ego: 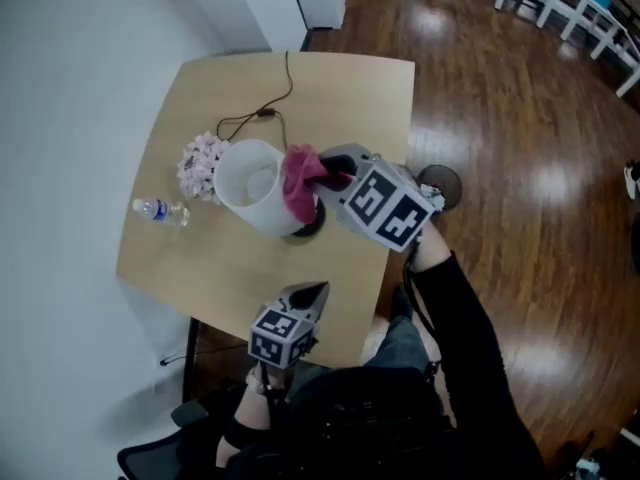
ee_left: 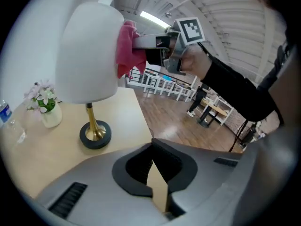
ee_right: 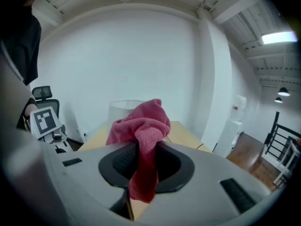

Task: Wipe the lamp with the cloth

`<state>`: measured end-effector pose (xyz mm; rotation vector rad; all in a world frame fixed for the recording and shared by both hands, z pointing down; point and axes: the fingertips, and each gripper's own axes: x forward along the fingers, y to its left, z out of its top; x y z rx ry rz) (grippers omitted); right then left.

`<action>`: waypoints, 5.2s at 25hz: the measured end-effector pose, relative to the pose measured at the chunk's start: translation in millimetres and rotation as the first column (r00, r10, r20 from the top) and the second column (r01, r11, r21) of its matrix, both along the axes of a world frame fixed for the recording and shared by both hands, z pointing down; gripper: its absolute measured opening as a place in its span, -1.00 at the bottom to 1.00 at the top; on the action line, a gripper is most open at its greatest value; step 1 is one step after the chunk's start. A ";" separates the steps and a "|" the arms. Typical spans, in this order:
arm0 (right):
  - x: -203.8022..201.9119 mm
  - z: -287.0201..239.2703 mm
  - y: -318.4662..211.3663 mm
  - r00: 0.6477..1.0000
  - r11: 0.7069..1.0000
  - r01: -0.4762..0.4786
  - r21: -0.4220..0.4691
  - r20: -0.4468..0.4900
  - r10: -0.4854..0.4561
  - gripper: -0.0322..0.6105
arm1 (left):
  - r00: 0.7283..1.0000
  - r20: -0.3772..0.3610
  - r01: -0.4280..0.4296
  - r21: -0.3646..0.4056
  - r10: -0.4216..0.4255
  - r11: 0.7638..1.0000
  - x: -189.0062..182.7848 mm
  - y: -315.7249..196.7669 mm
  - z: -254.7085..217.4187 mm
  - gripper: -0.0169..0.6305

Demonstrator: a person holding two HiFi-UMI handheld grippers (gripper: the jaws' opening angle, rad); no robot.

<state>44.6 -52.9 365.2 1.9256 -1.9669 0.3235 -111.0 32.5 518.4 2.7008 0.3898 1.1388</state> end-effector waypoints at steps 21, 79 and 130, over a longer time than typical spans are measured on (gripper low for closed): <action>1.8 142.9 3.2 0.992 0.928 0.097 -0.359 -0.045 -0.121 -0.67 | 0.950 -0.101 0.297 -0.001 -0.295 0.955 10.5 1.5 -31.3 -0.94; 89.9 98.4 -104.0 0.388 0.388 0.841 -0.377 -0.079 -0.918 -0.68 | 0.411 0.005 0.911 0.009 -0.911 0.411 181.5 -59.7 -31.8 -0.94; -6.0 -12.4 -170.1 -0.261 -0.218 0.932 -0.288 -0.120 -0.958 -0.68 | 0.161 0.062 0.987 -0.006 -0.985 0.161 163.6 -52.1 -17.8 -0.94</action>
